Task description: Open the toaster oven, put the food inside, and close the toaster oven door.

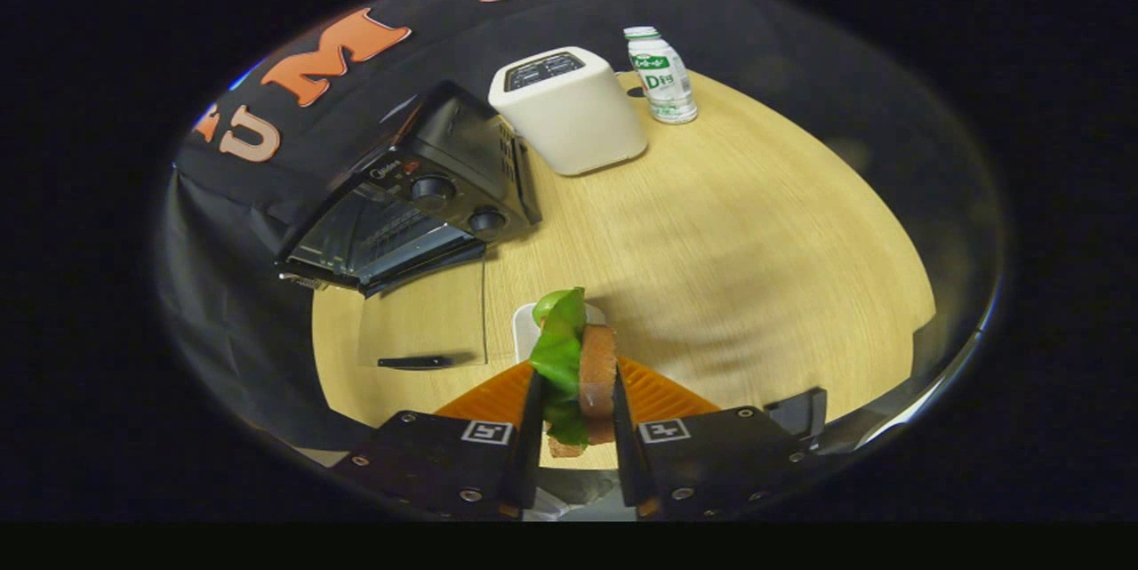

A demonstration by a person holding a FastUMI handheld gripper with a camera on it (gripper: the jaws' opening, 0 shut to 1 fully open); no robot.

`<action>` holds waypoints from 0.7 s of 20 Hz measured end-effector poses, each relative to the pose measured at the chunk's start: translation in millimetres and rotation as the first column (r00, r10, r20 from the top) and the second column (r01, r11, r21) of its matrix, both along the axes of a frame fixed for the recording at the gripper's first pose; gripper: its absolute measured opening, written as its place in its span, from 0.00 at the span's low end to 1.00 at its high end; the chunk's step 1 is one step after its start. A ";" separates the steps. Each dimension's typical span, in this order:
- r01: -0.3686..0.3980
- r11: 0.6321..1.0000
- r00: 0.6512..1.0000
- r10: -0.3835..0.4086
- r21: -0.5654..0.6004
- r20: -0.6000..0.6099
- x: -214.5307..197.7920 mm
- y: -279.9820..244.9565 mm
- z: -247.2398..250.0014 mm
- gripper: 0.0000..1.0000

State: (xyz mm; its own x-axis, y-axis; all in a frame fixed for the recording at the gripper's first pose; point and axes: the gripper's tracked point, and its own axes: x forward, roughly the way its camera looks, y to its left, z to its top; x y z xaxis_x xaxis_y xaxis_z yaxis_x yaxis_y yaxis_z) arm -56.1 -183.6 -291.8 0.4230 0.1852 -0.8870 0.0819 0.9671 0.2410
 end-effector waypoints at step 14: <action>0.075 0.940 0.932 -0.184 0.333 0.311 30.1 86.3 106.4 0.35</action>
State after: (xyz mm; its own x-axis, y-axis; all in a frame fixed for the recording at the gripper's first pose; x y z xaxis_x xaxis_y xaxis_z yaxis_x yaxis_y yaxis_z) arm -26.0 -97.3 -185.3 0.7222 0.3504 -0.5964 0.0636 0.8249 0.5616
